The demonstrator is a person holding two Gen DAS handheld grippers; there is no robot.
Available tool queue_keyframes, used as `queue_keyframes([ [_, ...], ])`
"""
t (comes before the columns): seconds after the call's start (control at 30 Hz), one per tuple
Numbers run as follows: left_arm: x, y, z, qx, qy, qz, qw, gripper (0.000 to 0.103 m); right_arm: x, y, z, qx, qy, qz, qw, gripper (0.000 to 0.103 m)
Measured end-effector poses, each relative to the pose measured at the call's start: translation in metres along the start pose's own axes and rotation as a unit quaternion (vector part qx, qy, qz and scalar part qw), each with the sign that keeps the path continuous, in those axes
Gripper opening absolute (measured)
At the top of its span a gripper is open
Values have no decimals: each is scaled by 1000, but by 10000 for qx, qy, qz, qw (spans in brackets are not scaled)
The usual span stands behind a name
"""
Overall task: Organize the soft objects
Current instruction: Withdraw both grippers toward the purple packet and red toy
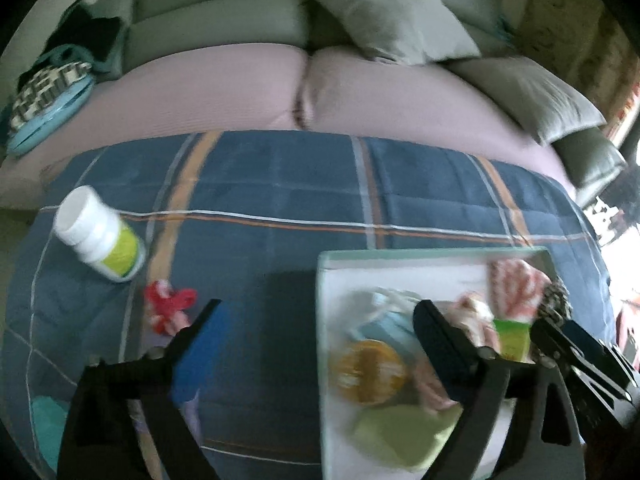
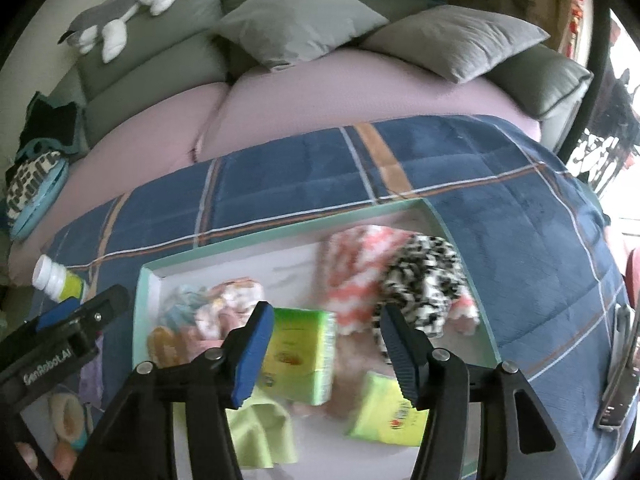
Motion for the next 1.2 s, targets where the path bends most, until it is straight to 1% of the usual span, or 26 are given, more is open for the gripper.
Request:
queue_keyframes([
  [0.13, 39, 2, 0, -54, 280, -344, 9990, 95, 25, 0, 1, -3, 200, -191, 9996, 64],
  [0.23, 73, 1, -1, -73, 505, -662, 9965, 95, 47, -2, 1, 6, 337, -407, 9986, 66],
  [0.4, 129, -2, -10, -163, 807, -1271, 9885, 95, 86, -10, 3, 48, 574, -769, 9954, 69],
  [0.53, 161, -7, -18, -220, 959, -1581, 9825, 95, 113, -16, 2, 53, 776, -1003, 9919, 70],
  [0.6, 174, -10, -20, -240, 1001, -1709, 9799, 95, 126, -19, 2, 58, 858, -1095, 9903, 74],
  [0.8, 195, -18, -31, -271, 1091, -1846, 9764, 96, 155, -28, 5, 118, 1027, -1308, 9860, 75],
  [0.93, 203, -17, -36, -343, 1131, -1878, 9751, 96, 163, -33, 8, 185, 1082, -1324, 9851, 76],
  [1.07, 209, -20, -41, -381, 1084, -1938, 9743, 96, 170, -37, 9, 220, 1107, -1357, 9843, 77],
  [1.2, 213, -21, -42, -412, 1100, -1936, 9740, 96, 178, -38, 11, 230, 1203, -1348, 9833, 80],
])
Point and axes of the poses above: each gripper's, at about its wrist camera, not at the fingertips, and z roughly the way its jaws point, x to its left, y to its top, the point moved 8 cm from there along z, roughly the way its jaws point, and after that the axes turned 2 degrees about -z, right-handed, at the moved point
